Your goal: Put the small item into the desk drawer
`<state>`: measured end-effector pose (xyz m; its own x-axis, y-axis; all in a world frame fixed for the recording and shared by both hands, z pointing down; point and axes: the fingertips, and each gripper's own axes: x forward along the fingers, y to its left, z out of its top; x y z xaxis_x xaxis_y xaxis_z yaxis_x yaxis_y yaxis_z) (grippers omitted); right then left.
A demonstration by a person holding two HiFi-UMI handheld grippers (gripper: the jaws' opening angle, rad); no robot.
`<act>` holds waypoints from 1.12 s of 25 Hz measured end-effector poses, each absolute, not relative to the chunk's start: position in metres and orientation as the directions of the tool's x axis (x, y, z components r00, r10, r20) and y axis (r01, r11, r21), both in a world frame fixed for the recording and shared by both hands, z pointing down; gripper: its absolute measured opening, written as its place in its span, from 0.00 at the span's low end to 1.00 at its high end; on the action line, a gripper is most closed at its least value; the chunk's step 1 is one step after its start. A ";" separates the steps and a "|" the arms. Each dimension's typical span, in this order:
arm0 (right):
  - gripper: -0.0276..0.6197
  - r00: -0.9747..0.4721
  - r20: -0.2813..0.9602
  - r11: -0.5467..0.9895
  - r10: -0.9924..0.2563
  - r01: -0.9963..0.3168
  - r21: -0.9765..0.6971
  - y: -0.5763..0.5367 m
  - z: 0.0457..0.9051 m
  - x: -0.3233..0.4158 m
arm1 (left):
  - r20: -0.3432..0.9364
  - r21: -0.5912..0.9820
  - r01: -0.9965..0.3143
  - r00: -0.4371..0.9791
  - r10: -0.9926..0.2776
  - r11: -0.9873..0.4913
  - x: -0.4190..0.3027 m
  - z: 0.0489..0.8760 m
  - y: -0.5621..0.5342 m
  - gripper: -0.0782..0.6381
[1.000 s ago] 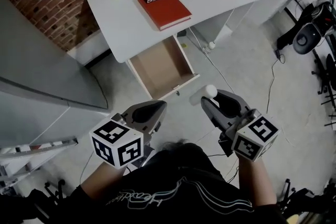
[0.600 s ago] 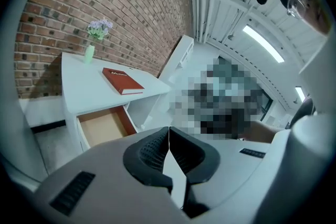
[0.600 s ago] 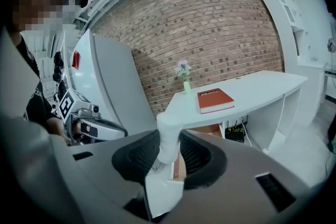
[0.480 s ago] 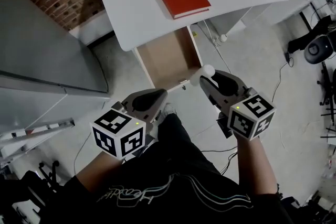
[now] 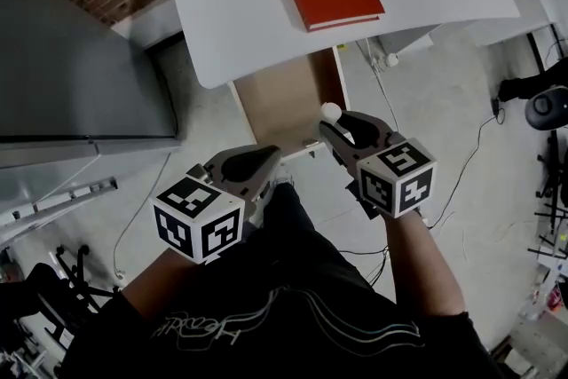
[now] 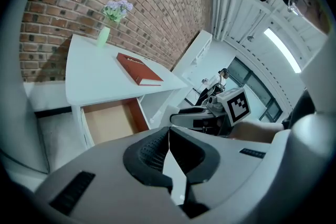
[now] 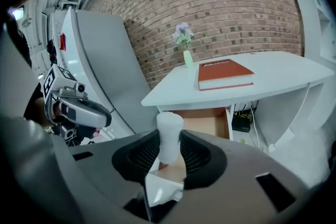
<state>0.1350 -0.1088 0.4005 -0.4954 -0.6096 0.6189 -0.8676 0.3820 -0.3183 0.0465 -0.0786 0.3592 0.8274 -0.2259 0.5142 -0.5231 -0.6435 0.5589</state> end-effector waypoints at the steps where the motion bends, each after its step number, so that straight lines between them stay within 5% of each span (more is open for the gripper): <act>1: 0.25 -0.501 0.631 0.390 -0.593 -0.864 -0.320 -0.115 0.409 0.134 | 0.520 0.562 -0.532 0.823 -0.229 -0.634 0.046 0.364 -0.084 0.14; 28: 0.25 -0.472 0.855 0.517 -0.217 -0.798 -0.309 -0.194 0.624 0.116 | 0.605 0.567 -0.655 0.742 -0.287 -0.499 0.013 0.473 -0.141 0.14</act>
